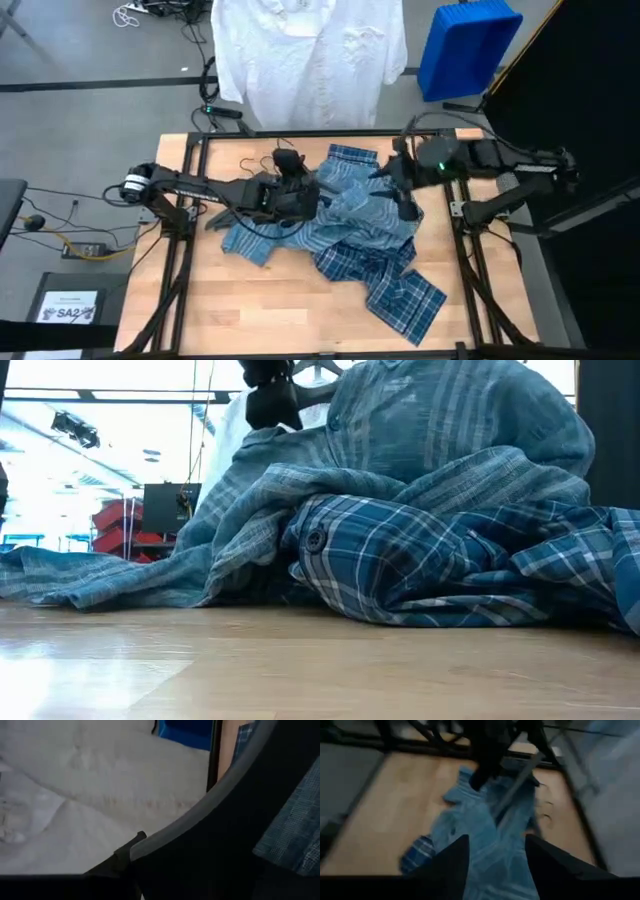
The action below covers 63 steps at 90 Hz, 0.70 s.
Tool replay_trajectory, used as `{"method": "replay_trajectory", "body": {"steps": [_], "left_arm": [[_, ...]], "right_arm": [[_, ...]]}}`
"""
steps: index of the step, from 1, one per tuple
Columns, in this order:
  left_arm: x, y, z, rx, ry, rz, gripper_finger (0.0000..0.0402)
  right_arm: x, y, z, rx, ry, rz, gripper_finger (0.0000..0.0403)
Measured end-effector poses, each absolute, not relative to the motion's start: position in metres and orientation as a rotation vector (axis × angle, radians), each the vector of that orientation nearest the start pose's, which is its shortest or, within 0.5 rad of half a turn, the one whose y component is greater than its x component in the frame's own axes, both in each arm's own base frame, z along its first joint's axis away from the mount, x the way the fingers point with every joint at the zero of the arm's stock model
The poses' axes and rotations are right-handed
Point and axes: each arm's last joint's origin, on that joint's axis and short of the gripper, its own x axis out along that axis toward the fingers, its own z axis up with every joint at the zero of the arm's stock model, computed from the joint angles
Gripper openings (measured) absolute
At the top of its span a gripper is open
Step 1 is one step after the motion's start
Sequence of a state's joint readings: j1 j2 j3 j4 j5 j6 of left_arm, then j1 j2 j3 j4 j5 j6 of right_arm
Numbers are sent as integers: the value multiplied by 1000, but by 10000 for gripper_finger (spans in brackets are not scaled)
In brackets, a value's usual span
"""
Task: Hang clothes
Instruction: Remove the black hanger from the green shirt
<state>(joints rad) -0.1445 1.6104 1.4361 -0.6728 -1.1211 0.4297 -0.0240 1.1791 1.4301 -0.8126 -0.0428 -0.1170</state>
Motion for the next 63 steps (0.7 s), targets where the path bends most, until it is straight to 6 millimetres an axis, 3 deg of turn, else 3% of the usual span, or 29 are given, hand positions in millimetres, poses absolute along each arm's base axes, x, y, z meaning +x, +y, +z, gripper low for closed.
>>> {"method": "replay_trajectory", "body": {"steps": [20,36,48,63], "left_arm": [[336,-25,324,912,913,753,166],[336,-25,324,911,913,753,166],[336,-25,324,911,913,753,166],[336,-25,324,911,913,753,166]], "right_arm": [[247,-58,416,148,616,287,160],[267,-94,390,340,688,479,161],[285,-103,366,351,753,518,171],[295,-94,352,380,778,650,179]]}}
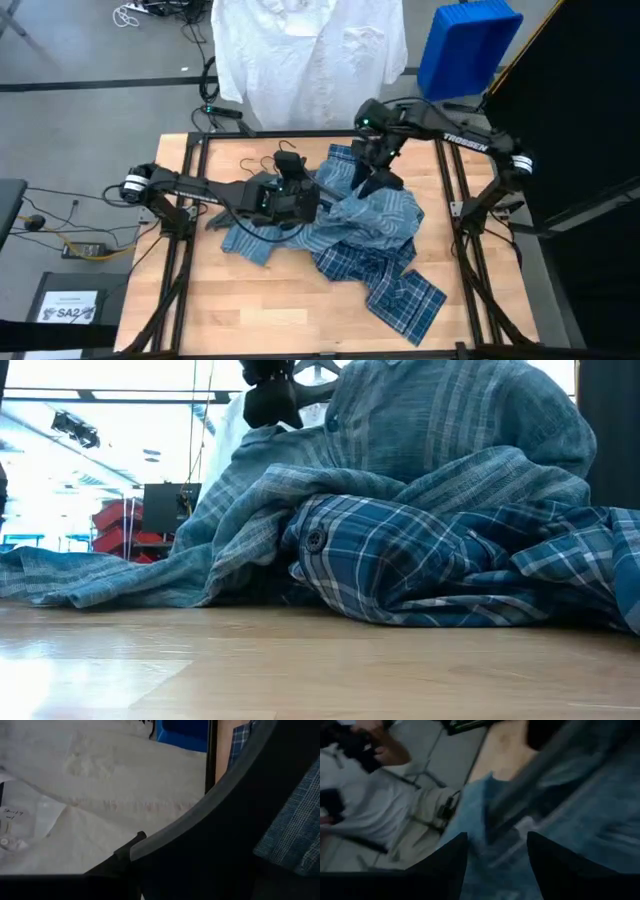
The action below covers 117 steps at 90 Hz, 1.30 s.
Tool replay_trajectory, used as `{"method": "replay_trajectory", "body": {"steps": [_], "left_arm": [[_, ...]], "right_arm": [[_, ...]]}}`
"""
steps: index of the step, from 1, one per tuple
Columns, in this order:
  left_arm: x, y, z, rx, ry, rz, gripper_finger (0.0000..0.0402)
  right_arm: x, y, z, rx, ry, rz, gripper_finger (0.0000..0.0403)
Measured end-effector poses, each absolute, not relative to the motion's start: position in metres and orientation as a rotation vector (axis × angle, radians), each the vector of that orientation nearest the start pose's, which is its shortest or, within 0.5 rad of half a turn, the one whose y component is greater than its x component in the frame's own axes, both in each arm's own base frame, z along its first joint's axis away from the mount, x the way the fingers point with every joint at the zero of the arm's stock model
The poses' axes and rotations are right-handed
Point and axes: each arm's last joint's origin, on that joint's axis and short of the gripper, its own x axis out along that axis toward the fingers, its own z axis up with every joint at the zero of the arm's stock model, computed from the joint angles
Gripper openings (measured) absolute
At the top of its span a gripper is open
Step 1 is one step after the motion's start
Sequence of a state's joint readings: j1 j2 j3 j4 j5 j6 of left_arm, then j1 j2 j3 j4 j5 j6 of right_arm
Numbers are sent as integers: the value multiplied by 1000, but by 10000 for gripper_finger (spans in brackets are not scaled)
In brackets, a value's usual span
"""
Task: Hang clothes
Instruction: Remove the black hanger from the green shirt
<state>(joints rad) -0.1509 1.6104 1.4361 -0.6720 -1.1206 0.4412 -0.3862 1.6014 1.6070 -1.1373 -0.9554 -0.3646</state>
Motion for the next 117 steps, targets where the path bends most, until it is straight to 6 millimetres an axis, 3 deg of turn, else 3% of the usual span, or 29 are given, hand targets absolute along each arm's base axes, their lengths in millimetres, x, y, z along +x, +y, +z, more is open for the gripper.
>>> {"method": "replay_trajectory", "body": {"steps": [15,48,72,85,117], "left_arm": [[336,-25,323,909,915,742,166],[336,-23,323,889,909,742,166],[336,-19,322,897,929,739,165],[336,-18,321,903,935,757,165],[334,-16,326,867,893,878,165]], "right_arm": [[287,-79,352,410,846,704,175],[265,-27,379,400,885,810,140],[264,14,370,232,1148,554,127],[259,20,364,154,1252,386,122],[259,31,359,109,1279,275,109]]}}
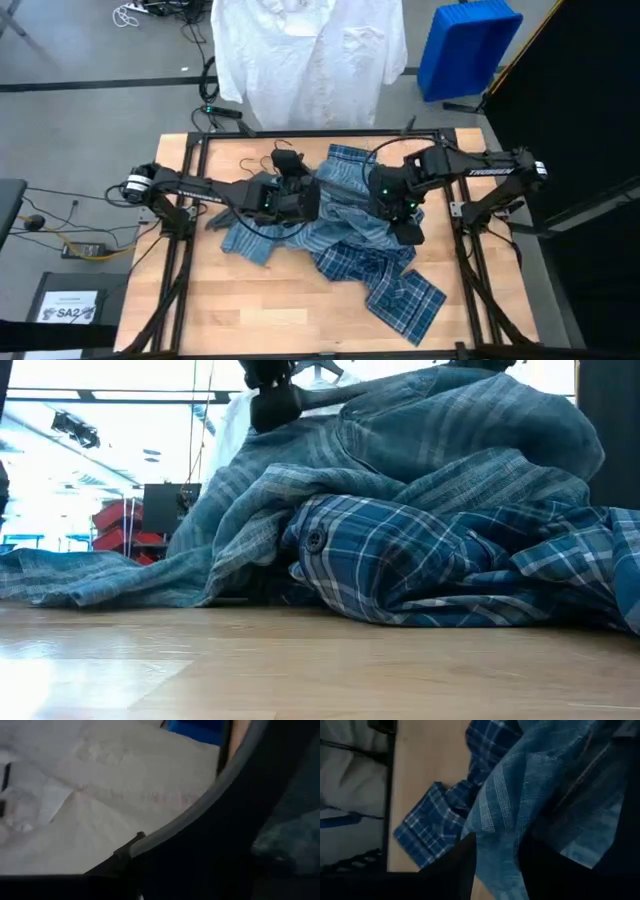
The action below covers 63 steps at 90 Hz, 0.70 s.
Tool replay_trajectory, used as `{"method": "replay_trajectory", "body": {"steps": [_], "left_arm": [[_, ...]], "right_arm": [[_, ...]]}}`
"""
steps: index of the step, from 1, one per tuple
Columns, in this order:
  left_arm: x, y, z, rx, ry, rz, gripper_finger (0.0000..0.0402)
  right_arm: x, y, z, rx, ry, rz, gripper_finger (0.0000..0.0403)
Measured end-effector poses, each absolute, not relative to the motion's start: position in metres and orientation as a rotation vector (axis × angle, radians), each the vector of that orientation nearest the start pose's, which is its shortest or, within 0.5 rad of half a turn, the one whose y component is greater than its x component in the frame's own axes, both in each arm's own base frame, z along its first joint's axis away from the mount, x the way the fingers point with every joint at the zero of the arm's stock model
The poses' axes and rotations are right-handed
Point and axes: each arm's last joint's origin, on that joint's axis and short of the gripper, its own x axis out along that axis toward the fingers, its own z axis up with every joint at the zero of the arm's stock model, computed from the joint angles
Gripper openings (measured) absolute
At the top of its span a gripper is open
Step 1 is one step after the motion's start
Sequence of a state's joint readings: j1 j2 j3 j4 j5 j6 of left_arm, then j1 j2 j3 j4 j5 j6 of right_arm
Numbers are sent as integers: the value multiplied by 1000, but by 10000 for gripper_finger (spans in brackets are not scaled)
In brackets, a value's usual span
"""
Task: Hang clothes
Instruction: Remove the black hanger from the green shirt
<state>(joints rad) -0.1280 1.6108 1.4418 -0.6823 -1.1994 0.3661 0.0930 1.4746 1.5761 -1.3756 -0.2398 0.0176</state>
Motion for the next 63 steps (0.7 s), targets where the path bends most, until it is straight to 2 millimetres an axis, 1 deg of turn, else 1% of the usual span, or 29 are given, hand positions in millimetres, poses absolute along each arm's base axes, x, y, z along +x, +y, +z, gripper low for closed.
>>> {"method": "replay_trajectory", "body": {"steps": [8,19,26,32,43,50,58,63], "left_arm": [[335,-16,327,853,883,886,165],[335,-15,328,829,862,904,165],[334,-14,330,802,838,937,165],[333,-14,334,787,810,976,165],[328,-12,351,682,695,1048,165],[324,-11,356,652,669,1053,165],[323,-11,359,627,647,1047,165],[324,-11,361,599,619,1035,165]], "right_arm": [[255,38,362,100,1266,279,106],[249,47,367,66,1239,240,104],[242,51,372,29,1216,171,103],[235,54,377,-12,1179,78,104],[217,61,392,-95,1046,-60,103],[206,66,402,-110,925,-121,101],[193,68,405,-115,834,-168,101],[187,69,403,-110,788,-196,101]]}}
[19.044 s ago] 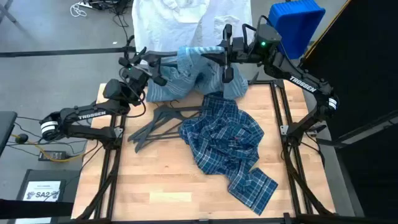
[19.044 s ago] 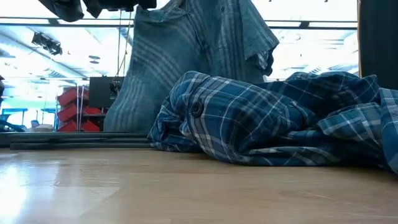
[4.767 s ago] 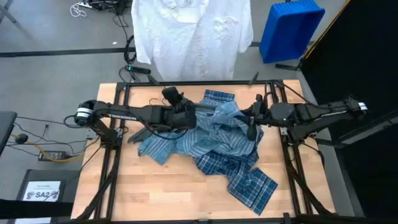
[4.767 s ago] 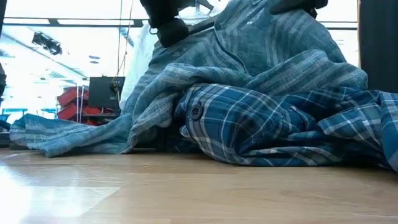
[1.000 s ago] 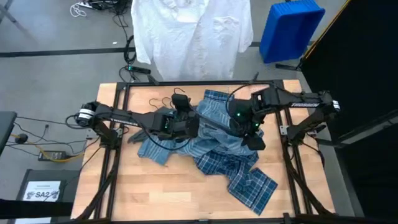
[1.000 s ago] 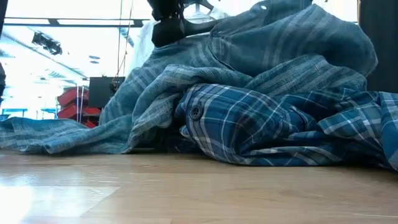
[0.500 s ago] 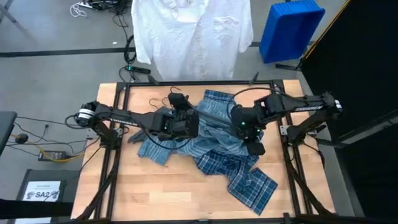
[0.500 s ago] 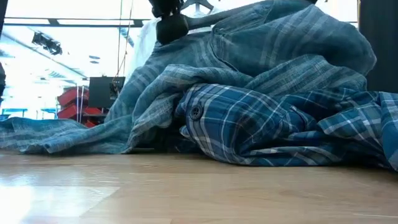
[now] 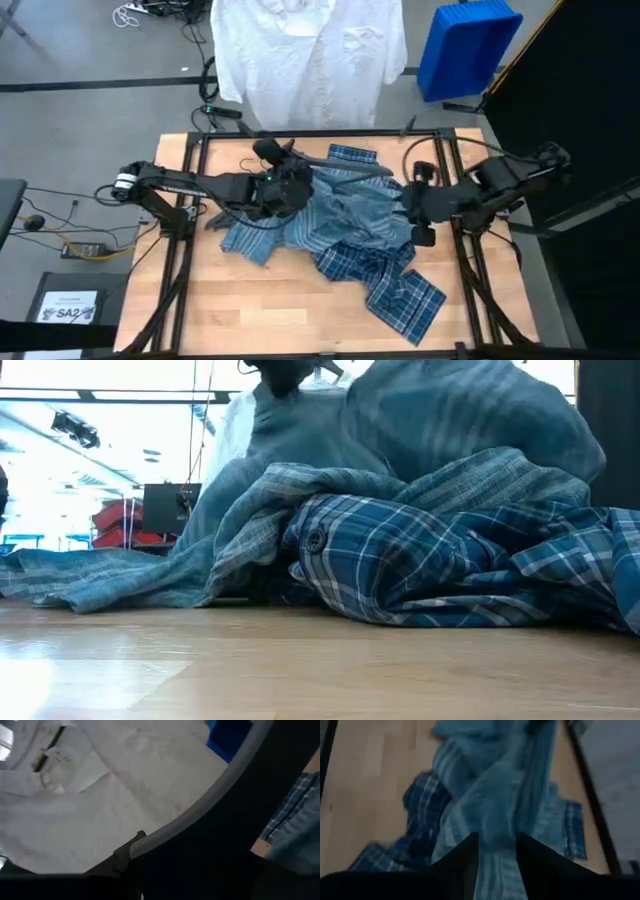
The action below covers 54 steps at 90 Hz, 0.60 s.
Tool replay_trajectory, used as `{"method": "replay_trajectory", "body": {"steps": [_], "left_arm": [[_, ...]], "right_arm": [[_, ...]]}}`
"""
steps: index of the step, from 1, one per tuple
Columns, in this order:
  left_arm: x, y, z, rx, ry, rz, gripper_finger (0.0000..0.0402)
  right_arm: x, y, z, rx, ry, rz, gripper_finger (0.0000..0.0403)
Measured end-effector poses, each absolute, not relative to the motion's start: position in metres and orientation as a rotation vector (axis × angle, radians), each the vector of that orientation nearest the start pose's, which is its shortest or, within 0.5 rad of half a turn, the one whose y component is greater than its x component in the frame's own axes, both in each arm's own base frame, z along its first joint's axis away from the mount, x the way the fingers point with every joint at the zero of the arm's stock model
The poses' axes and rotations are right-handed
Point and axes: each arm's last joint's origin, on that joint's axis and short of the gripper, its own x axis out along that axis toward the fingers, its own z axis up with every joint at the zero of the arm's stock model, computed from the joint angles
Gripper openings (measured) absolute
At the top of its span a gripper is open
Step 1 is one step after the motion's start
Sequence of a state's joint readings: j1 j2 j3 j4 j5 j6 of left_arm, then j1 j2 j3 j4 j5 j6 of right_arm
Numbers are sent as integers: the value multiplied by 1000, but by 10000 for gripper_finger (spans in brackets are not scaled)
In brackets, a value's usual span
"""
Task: Hang clothes
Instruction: Remove the black hanger from the green shirt
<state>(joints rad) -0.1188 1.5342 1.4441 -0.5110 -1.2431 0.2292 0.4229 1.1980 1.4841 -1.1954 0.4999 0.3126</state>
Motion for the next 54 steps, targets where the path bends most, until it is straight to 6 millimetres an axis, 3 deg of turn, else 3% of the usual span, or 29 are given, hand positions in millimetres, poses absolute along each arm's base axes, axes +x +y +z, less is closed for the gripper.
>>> {"method": "replay_trajectory", "body": {"steps": [16,30,44,54], "left_arm": [[328,-13,388,475,423,949,165],[324,-14,405,520,358,914,165],[284,-8,426,503,380,996,165],[249,0,424,415,447,1011,165]], "right_arm": [[178,64,373,-126,786,-301,100],[179,62,354,-106,772,-318,100],[179,63,350,-91,746,-318,102],[180,63,351,-105,731,-323,99]]}}
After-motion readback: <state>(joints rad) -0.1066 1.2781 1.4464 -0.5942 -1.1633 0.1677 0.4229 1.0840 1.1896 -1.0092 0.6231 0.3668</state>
